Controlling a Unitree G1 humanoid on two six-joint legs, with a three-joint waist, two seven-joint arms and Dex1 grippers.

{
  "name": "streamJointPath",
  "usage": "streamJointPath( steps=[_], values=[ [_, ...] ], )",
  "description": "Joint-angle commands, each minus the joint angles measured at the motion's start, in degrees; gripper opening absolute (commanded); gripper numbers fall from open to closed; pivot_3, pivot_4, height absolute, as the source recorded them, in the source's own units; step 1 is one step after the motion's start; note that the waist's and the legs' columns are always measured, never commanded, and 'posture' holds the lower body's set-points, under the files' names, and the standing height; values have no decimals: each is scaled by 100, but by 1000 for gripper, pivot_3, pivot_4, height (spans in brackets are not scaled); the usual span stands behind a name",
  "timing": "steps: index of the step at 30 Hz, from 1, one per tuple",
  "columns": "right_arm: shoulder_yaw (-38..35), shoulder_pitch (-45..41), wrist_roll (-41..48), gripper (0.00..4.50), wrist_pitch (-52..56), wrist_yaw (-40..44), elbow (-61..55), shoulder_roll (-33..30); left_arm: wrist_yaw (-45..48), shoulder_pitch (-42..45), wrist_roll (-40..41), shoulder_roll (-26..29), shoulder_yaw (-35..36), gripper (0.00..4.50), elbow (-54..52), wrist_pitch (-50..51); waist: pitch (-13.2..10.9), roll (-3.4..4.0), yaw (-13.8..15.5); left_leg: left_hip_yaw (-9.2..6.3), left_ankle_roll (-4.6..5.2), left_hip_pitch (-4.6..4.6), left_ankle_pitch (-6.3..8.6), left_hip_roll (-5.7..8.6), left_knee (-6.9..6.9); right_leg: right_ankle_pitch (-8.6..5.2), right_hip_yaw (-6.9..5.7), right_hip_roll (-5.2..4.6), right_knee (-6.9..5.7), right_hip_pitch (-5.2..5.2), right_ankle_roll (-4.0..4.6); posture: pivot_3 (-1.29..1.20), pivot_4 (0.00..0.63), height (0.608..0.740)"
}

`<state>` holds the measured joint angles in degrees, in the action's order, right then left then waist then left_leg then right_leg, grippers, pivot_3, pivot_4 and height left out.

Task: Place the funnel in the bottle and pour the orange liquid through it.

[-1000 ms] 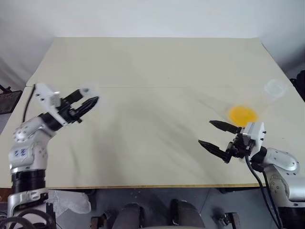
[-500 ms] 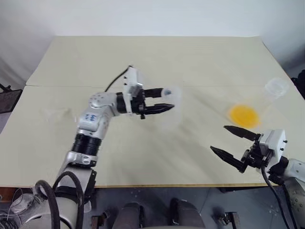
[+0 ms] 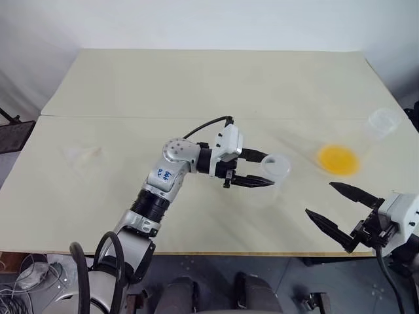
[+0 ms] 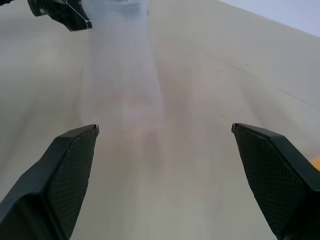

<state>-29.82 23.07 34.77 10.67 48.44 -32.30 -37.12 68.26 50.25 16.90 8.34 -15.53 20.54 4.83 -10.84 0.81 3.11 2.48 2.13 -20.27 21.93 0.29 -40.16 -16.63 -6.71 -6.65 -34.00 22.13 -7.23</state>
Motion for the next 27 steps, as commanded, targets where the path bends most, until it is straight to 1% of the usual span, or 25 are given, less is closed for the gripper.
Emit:
streamJointPath(
  steps=[1, 8, 15, 20, 22, 25, 27],
  values=[
    [-170, 84, 85, 4500, -38, -134, -268, 96, 2, 210, -67, -223, -13, 2246, 16, -252, 0, 0, 10, 0, 1, -1, 0, 2, -2, 0, 3, -1, 2, -1, 0, 0, 150, 740],
    [-226, 272, 78, 4500, -39, -306, -458, 207, -39, 297, -226, -493, -55, 2246, 295, -388, 0, 0, 5, 5, 3, -5, -1, 2, -2, 0, 7, 0, 0, 7, -1, 0, 150, 740],
    [-266, 432, 144, 4500, -24, -427, -592, 268, 34, 269, -394, -463, -89, 2246, 460, -398, 0, 0, 4, 16, 5, -7, -2, 2, -2, 0, 16, 0, -8, 17, -1, 0, 150, 740],
    [-378, 534, 467, 4500, 88, -404, -753, 234, -11, 223, -407, -469, -77, 2246, 481, -224, 0, 0, 1, 22, 7, -10, -3, 3, -2, 1, 23, 0, -10, 24, -1, 0, 150, 740],
    [-409, 562, 525, 4500, 123, -402, -804, 215, -57, 209, -318, -495, -16, 3002, 465, -8, 0, 0, 2, 22, 7, -10, -3, 2, -2, 1, 23, 0, -11, 25, -1, 0, 150, 740],
    [-415, 545, 531, 4500, 144, -431, -808, 204, -70, 207, -269, -502, 26, 3973, 454, 194, 0, 0, 3, 22, 8, -10, -3, 2, -2, 0, 25, 0, -15, 25, -1, 0, 150, 740],
    [-416, 529, 524, 4500, 150, -443, -805, 202, -36, 198, -253, -487, 29, 4471, 438, 294, 0, 0, 2, 24, 8, -10, -3, 3, -2, 1, 26, 0, -15, 26, -1, 0, 150, 740]
  ],
)
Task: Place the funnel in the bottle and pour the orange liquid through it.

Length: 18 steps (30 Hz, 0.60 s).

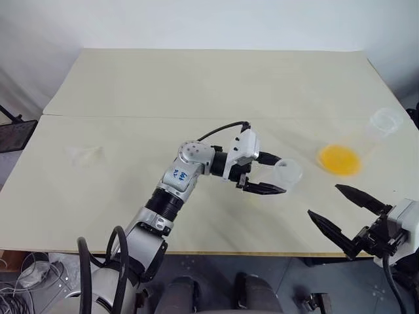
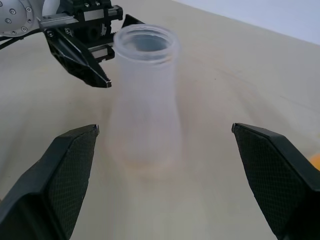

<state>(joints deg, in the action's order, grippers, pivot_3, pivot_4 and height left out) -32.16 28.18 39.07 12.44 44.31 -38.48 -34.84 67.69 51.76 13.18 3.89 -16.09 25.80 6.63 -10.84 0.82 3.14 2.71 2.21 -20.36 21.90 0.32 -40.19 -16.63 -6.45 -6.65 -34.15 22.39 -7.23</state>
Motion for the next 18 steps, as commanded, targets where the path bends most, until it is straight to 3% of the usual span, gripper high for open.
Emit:
streamJointPath(
  steps=[1, 18],
  values=[
    [-188, 20, 99, 4500, -23, -30, -200, -23, 47, 35, 130, -32, 88, 4471, -103, 148, 0, 0, 0, 1, 0, 0, 0, 0, 0, 0, 1, 0, -1, 1, 0, 0, 150, 740],
    [-221, -112, 100, 4500, -31, 28, -79, -76, -96, 127, 95, -30, 265, 4471, 100, 356, 0, 0, -1, 4, 0, 1, 0, 1, -2, 0, 5, 0, -10, 5, 0, 0, 150, 740]
  ],
)
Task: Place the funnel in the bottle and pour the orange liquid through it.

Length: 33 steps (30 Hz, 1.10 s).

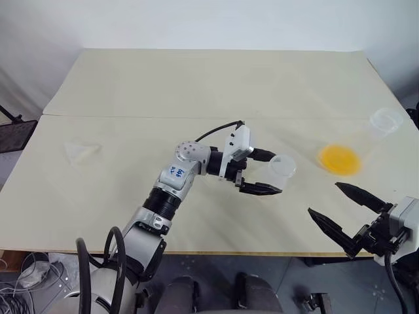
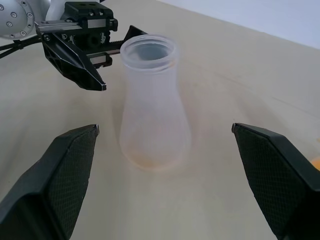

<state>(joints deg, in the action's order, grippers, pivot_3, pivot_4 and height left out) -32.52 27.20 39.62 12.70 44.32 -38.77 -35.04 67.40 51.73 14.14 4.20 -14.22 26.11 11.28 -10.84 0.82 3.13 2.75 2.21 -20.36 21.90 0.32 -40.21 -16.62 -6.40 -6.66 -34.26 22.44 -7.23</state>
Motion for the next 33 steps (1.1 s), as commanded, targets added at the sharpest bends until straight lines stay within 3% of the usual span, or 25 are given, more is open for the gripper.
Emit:
streamJointPath(
  steps=[1, 16, 33],
  values=[
    [-184, -20, 37, 4500, -60, 31, -44, -55, -73, 149, -6, -66, 81, 4471, 109, -126, 0, 0, 0, 1, 0, 1, 0, 0, 0, 0, 1, 0, -1, 0, 0, 0, 150, 740],
    [-500, 297, 192, 4500, -130, 93, -225, 52, 55, 372, 79, 67, 367, 4471, 425, -336, 0, 0, -3, 9, 0, 3, 0, 1, -2, 0, 5, 0, -12, 4, 0, 0, 150, 740],
    [-522, -59, 564, 4500, 24, 428, 52, -224, 16, 529, 229, 1333, 1138, 4471, -60, -210, 0, 1, -12, 7, 0, 6, 0, 0, -8, 0, 11, -1, -29, 8, 0, 0, 150, 740]
  ],
)
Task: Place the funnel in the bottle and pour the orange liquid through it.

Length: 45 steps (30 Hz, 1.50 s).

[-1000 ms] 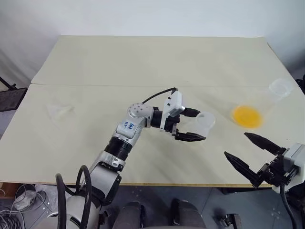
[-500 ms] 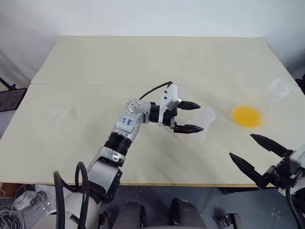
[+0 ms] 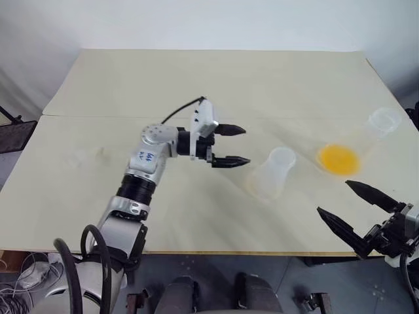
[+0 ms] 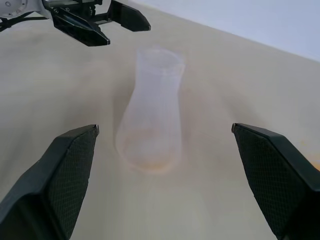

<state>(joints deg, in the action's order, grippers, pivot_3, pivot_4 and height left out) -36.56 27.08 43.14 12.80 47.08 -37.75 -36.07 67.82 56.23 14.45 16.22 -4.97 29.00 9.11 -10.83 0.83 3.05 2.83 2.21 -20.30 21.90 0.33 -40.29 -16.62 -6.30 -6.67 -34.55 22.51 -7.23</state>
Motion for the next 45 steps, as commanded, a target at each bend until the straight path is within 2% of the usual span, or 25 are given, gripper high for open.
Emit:
streamJointPath(
  steps=[1, 8, 12, 16, 20, 26, 29, 32, 38, 45],
  values=[
    [-112, -79, 275, 4500, 50, 189, -79, -171, -51, 43, 242, 254, 305, 4471, -426, 111, 0, 0, -10, 0, 0, 0, 0, 0, 0, 0, 0, 0, -3, 1, 0, 0, 150, 740],
    [-35, -166, 503, 4500, 214, 742, -129, -592, -435, -435, 561, 1294, 1034, 4471, -1216, 932, 0, 0, -52, -2, -1, 5, 1, -3, 0, 0, 4, 0, -21, 7, 0, 0, 150, 740],
    [4, -248, 487, 4500, 241, 1134, 44, -806, -782, -775, 657, 1677, 1427, 4471, -1539, 1126, -1, -2, -23, -8, -2, 5, 1, -3, -2, 0, 4, -1, -23, 5, 0, 0, 150, 740],
    [298, -585, 314, 4500, 212, 1629, 515, -1061, -1148, -1909, 726, 2342, 2330, 4471, -1956, 1004, 1, -5, -78, -10, -2, 6, 3, -3, -11, 3, 13, -2, -23, 3, -5, 0, 150, 740],
    [553, -931, 290, 4500, 266, 1633, 757, -1057, -1160, -3104, 1114, 2608, 3047, 4471, -2667, 1085, 0, -8, -157, -18, -9, 9, 7, -8, -6, 2, 10, -3, -29, 5, -4, 0, 150, 740],
    [850, -1235, 290, 4500, 333, 1670, 951, -1006, -1582, -5147, 1518, 2506, 4518, 4471, -3420, 1250, 3, -15, -171, -49, -15, 6, 12, -7, -14, 0, 31, -18, -27, -6, 1, 0, 150, 740],
    [924, -1379, 391, 4500, 379, 1721, 980, -999, -1734, -5965, 1700, 2270, 4996, 4471, -3626, 1288, 3, -15, -158, -54, -15, 6, 12, -7, -15, -1, 29, -21, -24, -10, 2, 0, 150, 740],
    [1023, -1497, 398, 4500, 384, 1885, 1023, -1039, -1963, -6450, 1770, 1988, 5246, 4471, -3684, 1168, 5, -18, -144, -60, -14, 8, 14, -3, -15, -2, 19, -67, -22, -15, 4, 0, 150, 740],
    [1095, -1832, 386, 4500, 443, 1938, 1228, -1055, -2529, -6499, 1694, 1762, 5298, 4471, -3561, 876, 12, -30, -139, -61, -12, 8, 14, 3, -15, -2, 13, -76, -23, -16, 4, 0, 150, 740],
    [952, -2026, 548, 4500, 678, 1865, 1103, -1145, -2899, -6066, 1474, 1754, 4754, 4471, -3196, 536, 12, -30, -155, -56, -12, 8, 15, 4, -11, -2, 9, -75, -26, -12, 5, 0, 150, 740]
  ],
)
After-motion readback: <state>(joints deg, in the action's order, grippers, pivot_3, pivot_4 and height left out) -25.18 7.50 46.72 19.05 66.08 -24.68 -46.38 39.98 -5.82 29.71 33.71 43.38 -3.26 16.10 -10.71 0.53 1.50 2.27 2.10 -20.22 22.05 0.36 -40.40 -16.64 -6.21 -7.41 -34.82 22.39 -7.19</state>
